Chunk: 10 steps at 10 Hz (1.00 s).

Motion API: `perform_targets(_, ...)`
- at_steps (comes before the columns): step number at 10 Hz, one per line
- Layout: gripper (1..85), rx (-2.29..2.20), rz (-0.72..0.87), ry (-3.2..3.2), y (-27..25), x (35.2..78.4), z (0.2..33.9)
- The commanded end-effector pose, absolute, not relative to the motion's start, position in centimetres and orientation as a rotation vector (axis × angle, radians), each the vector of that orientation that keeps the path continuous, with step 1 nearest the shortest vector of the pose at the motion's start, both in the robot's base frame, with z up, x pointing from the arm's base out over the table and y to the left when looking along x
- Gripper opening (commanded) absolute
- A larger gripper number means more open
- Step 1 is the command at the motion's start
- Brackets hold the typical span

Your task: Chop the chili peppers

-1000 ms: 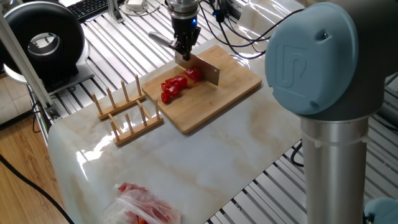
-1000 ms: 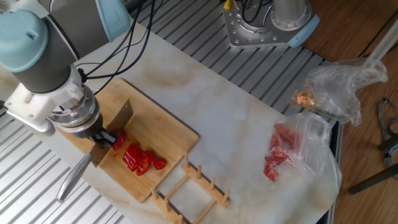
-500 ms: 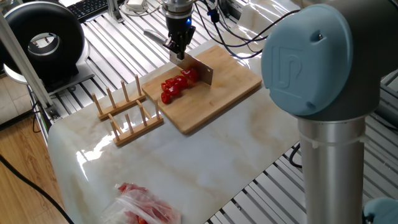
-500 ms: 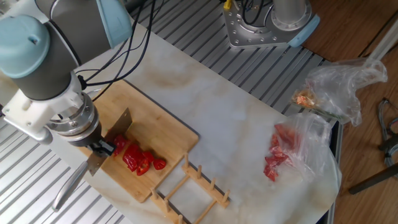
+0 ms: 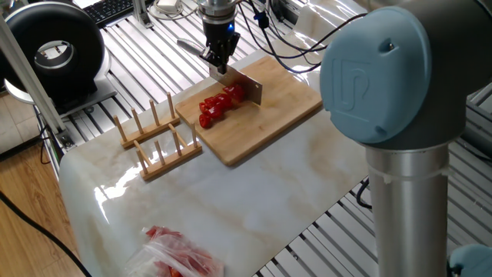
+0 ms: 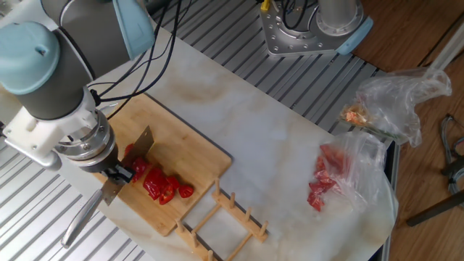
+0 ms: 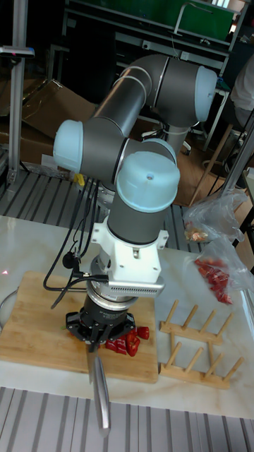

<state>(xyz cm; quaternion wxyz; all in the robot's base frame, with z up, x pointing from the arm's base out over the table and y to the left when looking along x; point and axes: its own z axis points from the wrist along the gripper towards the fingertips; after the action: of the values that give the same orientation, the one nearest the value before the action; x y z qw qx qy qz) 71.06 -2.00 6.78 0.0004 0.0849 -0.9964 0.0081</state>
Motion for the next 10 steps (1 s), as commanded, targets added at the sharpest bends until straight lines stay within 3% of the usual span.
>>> perform_targets(1,1.3,0.251,0.027,-3.124,-1.9,70.8,7.4)
perform_targets(10,1.3,0.230,0.001,-3.133,-2.2,68.6,12.7)
